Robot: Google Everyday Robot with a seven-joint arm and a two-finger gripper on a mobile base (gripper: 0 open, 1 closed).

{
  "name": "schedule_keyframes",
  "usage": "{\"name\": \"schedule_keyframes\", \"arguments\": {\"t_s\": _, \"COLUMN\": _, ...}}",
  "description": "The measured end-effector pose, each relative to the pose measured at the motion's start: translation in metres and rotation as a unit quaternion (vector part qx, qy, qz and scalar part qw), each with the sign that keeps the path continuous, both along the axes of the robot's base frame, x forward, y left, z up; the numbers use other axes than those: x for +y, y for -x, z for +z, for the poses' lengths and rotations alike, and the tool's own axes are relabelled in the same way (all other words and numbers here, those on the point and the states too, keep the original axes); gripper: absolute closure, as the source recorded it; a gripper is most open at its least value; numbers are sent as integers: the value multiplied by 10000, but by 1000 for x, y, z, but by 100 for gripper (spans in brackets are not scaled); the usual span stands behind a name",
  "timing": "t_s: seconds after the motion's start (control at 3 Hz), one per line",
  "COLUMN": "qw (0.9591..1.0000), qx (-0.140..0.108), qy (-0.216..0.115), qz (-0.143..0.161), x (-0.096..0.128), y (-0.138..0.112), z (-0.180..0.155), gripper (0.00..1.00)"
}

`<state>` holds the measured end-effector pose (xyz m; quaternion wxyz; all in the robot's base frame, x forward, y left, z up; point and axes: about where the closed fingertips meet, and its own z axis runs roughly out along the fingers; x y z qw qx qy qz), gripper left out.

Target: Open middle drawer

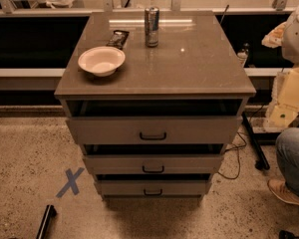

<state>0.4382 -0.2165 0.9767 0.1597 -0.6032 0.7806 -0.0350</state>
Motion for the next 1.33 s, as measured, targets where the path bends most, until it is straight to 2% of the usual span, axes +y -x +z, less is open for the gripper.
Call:
{"name": "schedule_keyframes", "arguments": {"t_s": 0.33, "qw": 10000, "qx": -1, "qy": -1, "qz": 1, "x": 0, "y": 0, "z": 0, "gripper": 0}}
{"name": "schedule_keyframes", "arguments": {"t_s": 0.67, "qw": 9994, "qx": -181, "qy": -241, "qz": 197, "x": 2, "y": -7, "z": -18, "gripper": 0}}
{"name": "schedule_keyframes", "arguments": {"t_s": 1.0, "qw": 9943, "qx": -244, "qy": -848, "qz": 603, "x": 11, "y": 8, "z": -80, "gripper": 0}}
{"name": "schedule_keyframes", "arguments": {"t_s": 1.33, "qw": 9897, "qx": -567, "qy": -1050, "qz": 794, "x": 10, "y": -4, "z": -120, "gripper": 0}}
